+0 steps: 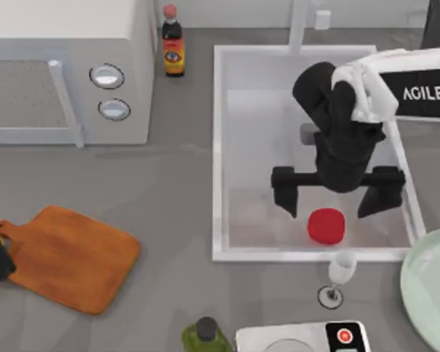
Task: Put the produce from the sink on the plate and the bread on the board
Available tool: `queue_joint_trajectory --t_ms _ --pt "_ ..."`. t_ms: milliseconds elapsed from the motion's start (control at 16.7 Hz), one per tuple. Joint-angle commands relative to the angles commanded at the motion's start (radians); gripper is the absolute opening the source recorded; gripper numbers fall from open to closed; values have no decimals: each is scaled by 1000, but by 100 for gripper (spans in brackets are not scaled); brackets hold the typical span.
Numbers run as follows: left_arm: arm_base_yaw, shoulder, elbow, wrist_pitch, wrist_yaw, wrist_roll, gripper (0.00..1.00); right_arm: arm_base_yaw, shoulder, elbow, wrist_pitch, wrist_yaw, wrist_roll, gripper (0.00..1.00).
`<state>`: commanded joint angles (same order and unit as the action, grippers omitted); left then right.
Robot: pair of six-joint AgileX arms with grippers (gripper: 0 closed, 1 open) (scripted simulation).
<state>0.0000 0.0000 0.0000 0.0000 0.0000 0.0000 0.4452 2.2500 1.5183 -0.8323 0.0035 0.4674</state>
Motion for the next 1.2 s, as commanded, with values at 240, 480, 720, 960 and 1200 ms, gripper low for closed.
queue_joint_trajectory --t_ms 240,480,720,960,1200 --pt "0 0 0 0 0 0 100 3 117 -76 200 1 2 100" --pt "0 0 0 0 0 0 100 4 155 -99 248 2 3 100" --pt "0 0 0 0 0 0 100 4 155 -99 248 2 3 85" --pt "0 0 0 0 0 0 100 4 155 -99 248 2 3 55" --pt "0 0 0 0 0 0 100 4 155 -99 248 2 3 25"
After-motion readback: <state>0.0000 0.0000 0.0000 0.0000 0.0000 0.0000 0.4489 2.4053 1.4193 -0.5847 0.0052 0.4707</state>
